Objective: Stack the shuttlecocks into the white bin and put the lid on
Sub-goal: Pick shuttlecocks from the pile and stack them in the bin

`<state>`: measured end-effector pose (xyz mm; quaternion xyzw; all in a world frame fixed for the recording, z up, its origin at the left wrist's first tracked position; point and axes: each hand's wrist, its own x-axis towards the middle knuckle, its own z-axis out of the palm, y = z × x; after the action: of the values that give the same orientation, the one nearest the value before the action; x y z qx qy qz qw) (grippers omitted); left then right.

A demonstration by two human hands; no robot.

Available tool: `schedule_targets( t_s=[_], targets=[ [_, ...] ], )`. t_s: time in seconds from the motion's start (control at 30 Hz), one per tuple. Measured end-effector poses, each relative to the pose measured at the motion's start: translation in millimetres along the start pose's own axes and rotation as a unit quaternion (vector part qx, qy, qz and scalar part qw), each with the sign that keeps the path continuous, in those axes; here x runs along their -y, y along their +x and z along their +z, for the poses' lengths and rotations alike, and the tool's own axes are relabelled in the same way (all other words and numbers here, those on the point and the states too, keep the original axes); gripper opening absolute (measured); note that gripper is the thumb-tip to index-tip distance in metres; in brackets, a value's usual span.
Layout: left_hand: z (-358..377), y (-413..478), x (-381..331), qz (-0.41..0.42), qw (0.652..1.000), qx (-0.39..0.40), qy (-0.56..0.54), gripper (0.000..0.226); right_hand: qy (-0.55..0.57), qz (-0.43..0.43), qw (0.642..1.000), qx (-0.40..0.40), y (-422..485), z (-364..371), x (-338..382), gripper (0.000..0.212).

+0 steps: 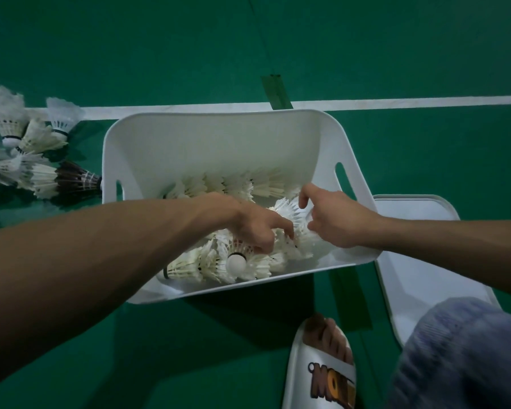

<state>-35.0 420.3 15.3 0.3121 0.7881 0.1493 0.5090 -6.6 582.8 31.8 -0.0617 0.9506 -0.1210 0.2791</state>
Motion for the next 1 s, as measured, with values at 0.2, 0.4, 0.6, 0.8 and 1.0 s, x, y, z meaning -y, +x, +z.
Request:
schedule_targets(
  t_s=[0.2, 0.4, 0.6, 0.8, 1.0],
  targets=[
    [-3.1, -5.2, 7.0, 0.025, 0.997, -0.024, -0.069, 0.069, 0.139, 0.065, 0.986, 0.062, 3.2, 9.3, 1.9, 0.028],
    [-4.7, -11.2, 20.0, 0.004, 0.997, -0.010, -0.074, 0.057, 0.313, 0.182, 0.928, 0.086, 10.7, 12.4, 2.3, 0.028],
    [13.2, -11.4, 14.7, -0.016, 0.999, 0.044, -0.024, 0.074, 0.195, 0.172, 0.961, 0.092, 9.6, 24.0, 17.2, 0.052],
    [13.9, -11.2, 17.7, -0.022, 0.999, 0.039, -0.011, 0.073, 0.172, 0.182, 0.964, 0.092, 11.5, 22.3, 14.3, 0.043],
    [8.4, -21.2, 20.6, -0.018, 0.999, 0.034, -0.029, 0.072, 0.220, 0.203, 0.946, 0.123, 20.6, 19.1, 13.1, 0.036]
  ],
)
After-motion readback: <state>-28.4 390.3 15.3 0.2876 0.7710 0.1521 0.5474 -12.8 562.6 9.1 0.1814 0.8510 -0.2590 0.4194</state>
